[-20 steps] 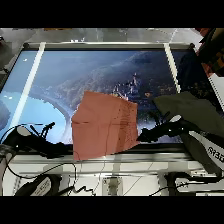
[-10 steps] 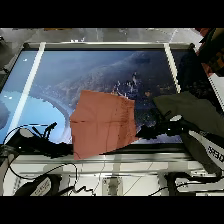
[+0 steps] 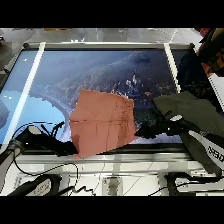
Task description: Fold the clothes and pants, and hang the long-sleeved shirts on hangers.
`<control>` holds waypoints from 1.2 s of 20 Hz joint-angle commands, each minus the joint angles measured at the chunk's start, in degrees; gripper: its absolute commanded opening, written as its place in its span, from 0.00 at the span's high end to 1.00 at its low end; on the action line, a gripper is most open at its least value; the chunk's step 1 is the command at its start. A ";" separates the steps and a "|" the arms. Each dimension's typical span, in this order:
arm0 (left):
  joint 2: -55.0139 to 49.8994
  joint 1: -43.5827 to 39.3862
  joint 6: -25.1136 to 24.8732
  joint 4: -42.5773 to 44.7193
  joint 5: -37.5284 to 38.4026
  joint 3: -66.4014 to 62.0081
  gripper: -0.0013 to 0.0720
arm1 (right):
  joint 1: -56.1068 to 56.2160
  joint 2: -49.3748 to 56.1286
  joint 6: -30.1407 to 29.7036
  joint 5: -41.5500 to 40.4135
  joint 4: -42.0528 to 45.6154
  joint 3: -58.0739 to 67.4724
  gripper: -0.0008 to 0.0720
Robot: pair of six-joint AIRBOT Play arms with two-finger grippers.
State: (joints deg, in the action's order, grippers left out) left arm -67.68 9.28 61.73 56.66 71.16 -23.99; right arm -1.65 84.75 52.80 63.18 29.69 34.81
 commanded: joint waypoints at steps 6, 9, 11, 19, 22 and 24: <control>-4.68 -2.82 -7.93 -2.29 -0.17 -0.92 0.96 | 0.02 -1.62 -3.06 2.58 -0.55 0.07 0.96; -4.66 -2.82 -8.61 -2.32 3.85 -7.08 0.97 | 0.02 -6.40 -4.09 2.78 -0.57 0.09 0.96; -4.63 -2.82 -8.59 -2.34 8.09 -14.86 0.97 | 0.02 -11.21 -4.07 3.19 -0.57 0.72 0.96; 11.43 -2.75 -6.21 -2.34 6.91 -50.62 0.97 | 0.02 -35.23 3.23 4.92 -1.60 16.74 0.96; 23.39 -2.75 -6.27 -1.99 -1.09 -54.10 0.97 | 0.02 -42.51 7.34 8.13 -5.68 23.87 0.96; 31.61 -2.75 -6.25 -0.94 -3.28 -54.10 0.97 | 0.02 -47.80 11.50 8.96 -10.03 27.21 0.96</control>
State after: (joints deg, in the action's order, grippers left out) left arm -46.44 6.46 55.13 54.70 73.71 -75.07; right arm -1.65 44.01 58.39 70.57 24.80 56.62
